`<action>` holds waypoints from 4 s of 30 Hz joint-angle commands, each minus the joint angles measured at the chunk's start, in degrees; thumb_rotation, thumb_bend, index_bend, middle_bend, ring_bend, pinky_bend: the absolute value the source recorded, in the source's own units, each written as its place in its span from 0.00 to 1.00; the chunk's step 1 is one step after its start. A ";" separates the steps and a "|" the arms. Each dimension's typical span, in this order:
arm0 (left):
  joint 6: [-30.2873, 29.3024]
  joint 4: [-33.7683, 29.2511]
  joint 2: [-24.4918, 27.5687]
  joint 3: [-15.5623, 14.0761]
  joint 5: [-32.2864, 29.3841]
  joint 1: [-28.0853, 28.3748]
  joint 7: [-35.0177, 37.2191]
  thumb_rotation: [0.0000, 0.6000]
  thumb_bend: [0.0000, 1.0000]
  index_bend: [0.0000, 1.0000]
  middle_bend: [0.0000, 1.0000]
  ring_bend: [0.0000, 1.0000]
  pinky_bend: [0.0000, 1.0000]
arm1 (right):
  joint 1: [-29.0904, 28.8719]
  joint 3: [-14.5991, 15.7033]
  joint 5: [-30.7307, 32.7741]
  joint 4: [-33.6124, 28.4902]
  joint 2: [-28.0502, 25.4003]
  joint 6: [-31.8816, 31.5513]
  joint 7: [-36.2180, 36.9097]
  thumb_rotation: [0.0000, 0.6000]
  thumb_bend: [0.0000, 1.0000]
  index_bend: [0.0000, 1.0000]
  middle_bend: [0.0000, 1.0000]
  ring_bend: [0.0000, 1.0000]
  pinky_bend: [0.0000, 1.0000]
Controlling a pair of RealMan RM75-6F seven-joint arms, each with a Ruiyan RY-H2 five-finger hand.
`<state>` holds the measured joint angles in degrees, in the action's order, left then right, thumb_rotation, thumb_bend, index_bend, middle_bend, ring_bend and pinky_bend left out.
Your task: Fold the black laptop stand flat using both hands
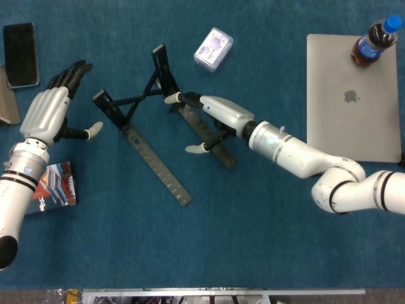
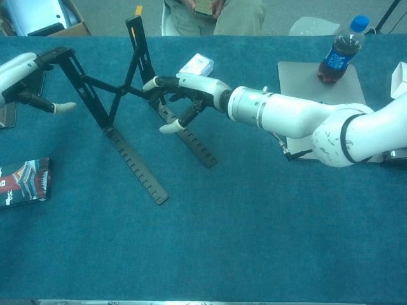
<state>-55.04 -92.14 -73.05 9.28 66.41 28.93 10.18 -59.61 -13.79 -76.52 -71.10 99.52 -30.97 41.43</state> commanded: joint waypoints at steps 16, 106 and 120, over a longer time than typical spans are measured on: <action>-0.28 -0.09 0.64 0.05 -0.32 -0.47 0.06 1.00 0.25 0.00 0.00 0.00 0.05 | -3.54 -1.82 -1.75 15.71 10.59 -0.74 3.97 1.00 0.18 0.14 0.24 0.06 0.14; 1.84 -3.23 4.17 -9.71 17.77 2.97 -19.72 1.00 0.25 0.00 0.00 0.00 0.05 | 9.08 9.52 -15.13 -16.11 -22.69 -18.60 -21.03 1.00 0.15 0.11 0.22 0.06 0.14; 1.76 3.30 -1.77 -10.06 18.59 4.39 -25.61 1.00 0.25 0.00 0.00 0.00 0.05 | 9.66 12.06 -9.00 -19.62 -22.14 -12.16 -26.66 1.00 0.06 0.02 0.18 0.06 0.15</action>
<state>-53.31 -89.30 -74.42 -0.69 84.97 33.20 -15.18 -49.96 -1.77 -87.51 -89.13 78.01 -44.92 14.02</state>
